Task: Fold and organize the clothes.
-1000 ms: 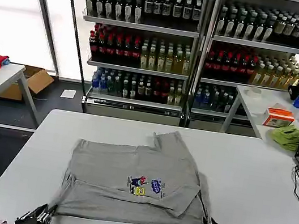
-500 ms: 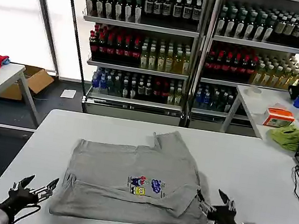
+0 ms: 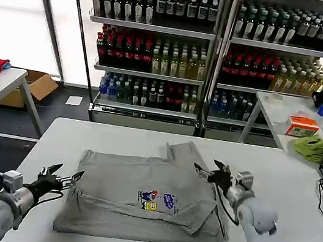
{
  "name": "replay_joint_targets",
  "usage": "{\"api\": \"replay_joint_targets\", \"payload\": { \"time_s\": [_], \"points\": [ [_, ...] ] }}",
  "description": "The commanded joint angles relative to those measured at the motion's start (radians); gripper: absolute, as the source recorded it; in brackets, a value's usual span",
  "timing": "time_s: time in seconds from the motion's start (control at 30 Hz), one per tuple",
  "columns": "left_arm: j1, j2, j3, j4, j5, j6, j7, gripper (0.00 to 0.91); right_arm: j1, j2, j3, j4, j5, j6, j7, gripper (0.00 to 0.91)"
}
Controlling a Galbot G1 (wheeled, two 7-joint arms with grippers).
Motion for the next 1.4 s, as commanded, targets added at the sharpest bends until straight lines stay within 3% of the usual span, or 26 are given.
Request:
{"api": "replay_joint_targets", "payload": {
  "time_s": [0.03, 0.4, 0.9, 0.93, 0.97, 1.0, 1.03, 1.07, 1.1, 1.4],
  "points": [
    [-0.333, 0.044, 0.216, 0.320, 0.053, -0.027, 0.074, 0.907, 0.327, 0.098, -0.146, -0.438, -0.081, 0.043, -0.058, 0.907],
    [-0.440, 0.022, 0.291, 0.465, 0.084, -0.012, 0.077, 0.907, 0.345, 0.183, -0.127, -0.556, -0.097, 0.062, -0.018, 0.907],
    [-0.507, -0.015, 0.300, 0.544, 0.081, 0.009, 0.069, 0.907, 0.337, 0.221, -0.110, -0.614, -0.104, 0.067, -0.015, 0.907],
    [-0.500, -0.015, 0.301, 0.539, 0.083, 0.013, 0.070, 0.816, 0.340, 0.226, -0.107, -0.624, -0.103, 0.068, -0.014, 0.907],
    [-0.492, -0.016, 0.301, 0.533, 0.084, 0.017, 0.070, 0.816, 0.343, 0.230, -0.103, -0.631, -0.100, 0.068, -0.015, 0.907],
    [-0.481, -0.016, 0.300, 0.525, 0.084, 0.024, 0.071, 0.393, 0.345, 0.233, -0.102, -0.638, -0.100, 0.068, -0.016, 0.615],
    [-0.473, -0.017, 0.299, 0.514, 0.084, 0.030, 0.069, 0.252, 0.346, 0.234, -0.102, -0.640, -0.100, 0.068, -0.016, 0.312],
    [-0.458, -0.018, 0.298, 0.504, 0.087, 0.031, 0.067, 0.030, 0.346, 0.234, -0.102, -0.640, -0.099, 0.067, -0.013, 0.000],
    [-0.448, -0.018, 0.299, 0.494, 0.088, 0.033, 0.068, 0.000, 0.346, 0.236, -0.102, -0.640, -0.098, 0.066, -0.010, 0.000],
    [-0.388, -0.020, 0.283, 0.445, 0.093, 0.031, 0.080, 0.000, 0.332, 0.242, -0.091, -0.619, -0.083, 0.065, 0.003, 0.000]
  ]
}}
